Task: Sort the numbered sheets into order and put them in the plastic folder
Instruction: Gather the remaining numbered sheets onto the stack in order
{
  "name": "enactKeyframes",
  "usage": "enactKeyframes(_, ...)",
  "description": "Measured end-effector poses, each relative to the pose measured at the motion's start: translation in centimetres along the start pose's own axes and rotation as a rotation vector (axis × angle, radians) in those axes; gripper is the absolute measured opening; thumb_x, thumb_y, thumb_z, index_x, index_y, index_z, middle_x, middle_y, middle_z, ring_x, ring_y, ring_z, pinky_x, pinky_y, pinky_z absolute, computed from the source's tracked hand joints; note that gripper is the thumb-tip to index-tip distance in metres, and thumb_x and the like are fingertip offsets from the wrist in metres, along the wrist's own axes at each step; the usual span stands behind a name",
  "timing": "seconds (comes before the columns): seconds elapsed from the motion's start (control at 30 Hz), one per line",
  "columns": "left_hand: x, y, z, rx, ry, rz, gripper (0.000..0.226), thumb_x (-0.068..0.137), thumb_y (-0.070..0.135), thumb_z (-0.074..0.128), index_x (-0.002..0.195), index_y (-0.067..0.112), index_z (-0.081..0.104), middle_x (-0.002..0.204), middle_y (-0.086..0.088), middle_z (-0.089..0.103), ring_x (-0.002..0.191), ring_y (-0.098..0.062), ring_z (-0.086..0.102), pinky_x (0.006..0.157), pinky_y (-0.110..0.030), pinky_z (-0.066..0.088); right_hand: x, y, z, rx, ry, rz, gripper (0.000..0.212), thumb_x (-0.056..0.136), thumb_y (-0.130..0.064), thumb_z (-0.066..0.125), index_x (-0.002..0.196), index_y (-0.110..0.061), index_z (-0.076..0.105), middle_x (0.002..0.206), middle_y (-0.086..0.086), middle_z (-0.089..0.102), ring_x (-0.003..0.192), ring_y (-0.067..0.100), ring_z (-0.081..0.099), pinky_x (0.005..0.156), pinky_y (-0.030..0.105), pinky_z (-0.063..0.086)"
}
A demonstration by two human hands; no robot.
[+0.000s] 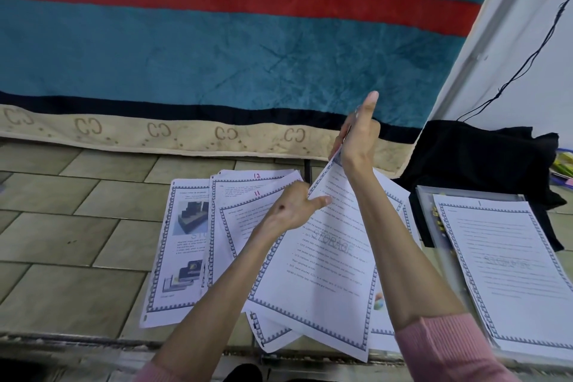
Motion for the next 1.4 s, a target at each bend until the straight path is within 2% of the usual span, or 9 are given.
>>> enactKeyframes(0.13,0.5,-1.2,0.2,-0.101,-0.036,-0.023,0.03,0.088,0.037,0.061,0.084,0.008,0.059,0.063,0.001,0.046,0.056,-0.014,0.046,0.053,-0.021,0.038,0.4,0.5,0.2,0.039,-0.164,0.068,0.073,0.093,-0.063,0.015,0.049,-0.013,0.046,0.044,0.002,0.055,0.055,0.023,0.061,0.064,0.037,0.051)
enactKeyframes(0.27,0.8,-3.2,-1.0,-0.249,-0.053,-0.088,0.033,0.088,0.035,0.062,0.115,0.017,0.063,0.1,0.0,0.07,0.092,-0.017,0.065,0.084,-0.033,0.054,1.7,0.9,-2.5,0.406,0.072,0.193,0.061,0.095,-0.058,0.015,0.072,-0.01,0.045,0.045,0.0,0.046,0.045,0.023,0.049,0.044,0.024,0.039)
enactKeyframes(0.47,1.4,-6.6,-3.1,-0.391,0.005,-0.167,0.034,0.086,0.029,0.065,0.116,0.012,0.063,0.117,-0.004,0.066,0.102,-0.018,0.063,0.084,-0.03,0.052,0.7,8.1,-8.8,-0.689,0.071,0.187,0.041,0.1,-0.04,0.024,0.116,-0.007,0.04,0.115,0.018,0.052,0.1,0.034,0.051,0.08,0.041,0.035)
enactKeyframes(0.77,1.0,-8.3,-4.0,-0.442,0.019,-0.256,0.036,0.086,0.027,0.064,0.118,0.01,0.06,0.115,-0.004,0.064,0.095,-0.019,0.063,0.082,-0.031,0.051,-4.8,16.8,-10.1,-1.494,-0.214,0.118,0.039,0.099,-0.035,0.026,0.125,-0.012,0.043,0.121,0.016,0.046,0.111,0.034,0.043,0.088,0.045,0.035)
enactKeyframes(0.87,0.8,-8.3,-4.7,-0.505,0.017,-0.231,0.032,0.089,0.023,0.061,0.118,0.011,0.06,0.112,-0.005,0.064,0.084,-0.011,0.064,0.069,-0.027,0.056,-4.7,14.7,-9.2,-1.202,-0.161,0.116,0.065,0.094,-0.054,0.017,0.135,-0.012,0.044,0.131,0.017,0.046,0.121,0.035,0.039,0.098,0.048,0.031)
enactKeyframes(0.97,1.3,-7.2,-6.5,-0.59,0.074,-0.204,0.041,0.082,0.027,0.066,0.119,0.012,0.061,0.113,-0.006,0.066,0.099,-0.021,0.065,0.092,-0.041,0.051,-4.6,12.1,-7.6,-0.312,-0.342,0.427,0.068,0.09,-0.06,0.037,0.145,-0.021,0.027,0.143,0.006,0.042,0.125,0.025,0.046,0.099,0.044,0.042)
enactKeyframes(1.03,2.2,-5.4,-7.0,-0.639,0.111,-0.187,0.045,0.079,0.029,0.069,0.12,0.012,0.061,0.118,-0.008,0.065,0.106,-0.024,0.063,0.095,-0.043,0.049,-4.6,10.1,-7.6,-0.11,-0.454,0.434,0.059,0.091,-0.043,0.053,0.141,-0.023,0.028,0.135,0.0,0.05,0.111,0.015,0.058,0.085,0.032,0.053)
enactKeyframes(1.2,4.9,2.0,-1.3,-0.599,-0.027,-0.039,0.032,0.086,0.014,0.065,0.117,0.011,0.059,0.106,-0.002,0.067,0.093,-0.017,0.065,0.069,-0.028,0.058,-1.7,7.1,-15.6,-0.276,-0.187,0.175,0.051,0.093,0.0,0.048,0.136,-0.02,0.027,0.075,0.007,0.056,0.05,-0.003,0.053,0.048,0.01,0.04)
enactKeyframes(1.4,7.5,7.8,14.4,-0.368,-0.186,0.051,0.092,0.071,0.015,0.08,0.145,0.013,0.025,0.144,-0.006,0.043,0.131,-0.027,0.043,0.105,-0.046,0.04,0.7,5.9,-31.4,-0.797,0.091,0.139,0.037,0.089,0.003,0.038,0.104,-0.019,0.064,0.104,0.005,0.056,0.065,0.016,0.048,0.049,0.015,0.037)
Point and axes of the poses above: each hand's wrist, its own x-axis towards the middle knuckle, its own z-axis out of the palm, y = z × x, the point moved 4 cm from there along x, towards the middle knuckle
